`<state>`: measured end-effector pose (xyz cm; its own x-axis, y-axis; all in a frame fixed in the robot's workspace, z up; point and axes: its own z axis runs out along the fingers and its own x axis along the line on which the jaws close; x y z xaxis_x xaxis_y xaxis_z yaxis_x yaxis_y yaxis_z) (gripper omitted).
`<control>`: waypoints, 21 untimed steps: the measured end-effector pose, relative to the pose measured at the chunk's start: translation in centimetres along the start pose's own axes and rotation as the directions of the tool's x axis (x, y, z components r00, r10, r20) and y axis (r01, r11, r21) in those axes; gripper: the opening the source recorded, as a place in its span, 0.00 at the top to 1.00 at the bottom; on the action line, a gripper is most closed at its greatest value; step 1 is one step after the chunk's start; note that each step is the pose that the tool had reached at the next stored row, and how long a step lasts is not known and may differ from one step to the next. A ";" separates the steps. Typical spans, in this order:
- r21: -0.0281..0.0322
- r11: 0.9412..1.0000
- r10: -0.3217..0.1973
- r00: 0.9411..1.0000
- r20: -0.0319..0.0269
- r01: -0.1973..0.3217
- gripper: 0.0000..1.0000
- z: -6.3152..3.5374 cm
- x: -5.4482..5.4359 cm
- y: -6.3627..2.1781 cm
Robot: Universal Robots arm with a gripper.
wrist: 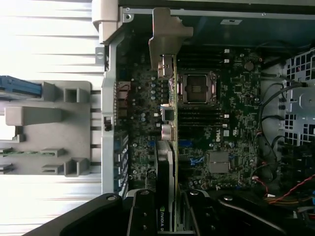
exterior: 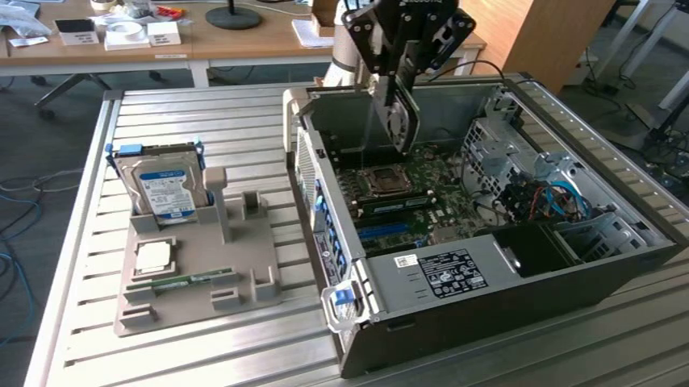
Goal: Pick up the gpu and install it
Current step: 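Pick up the gpu and move the gpu toward the slot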
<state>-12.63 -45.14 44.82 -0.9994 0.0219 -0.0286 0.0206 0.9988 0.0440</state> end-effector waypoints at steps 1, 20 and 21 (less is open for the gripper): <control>0.000 1.000 -0.001 1.000 0.000 0.001 0.73 0.01 -0.3 0.01; -0.003 1.000 -0.007 1.000 0.000 0.007 0.73 0.17 -5.8 0.12; -0.003 1.000 -0.007 1.000 0.000 0.007 0.73 0.17 -6.0 0.12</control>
<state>-6.62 -45.14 44.83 -0.9995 0.0146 -0.0286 0.0132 0.9988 0.0471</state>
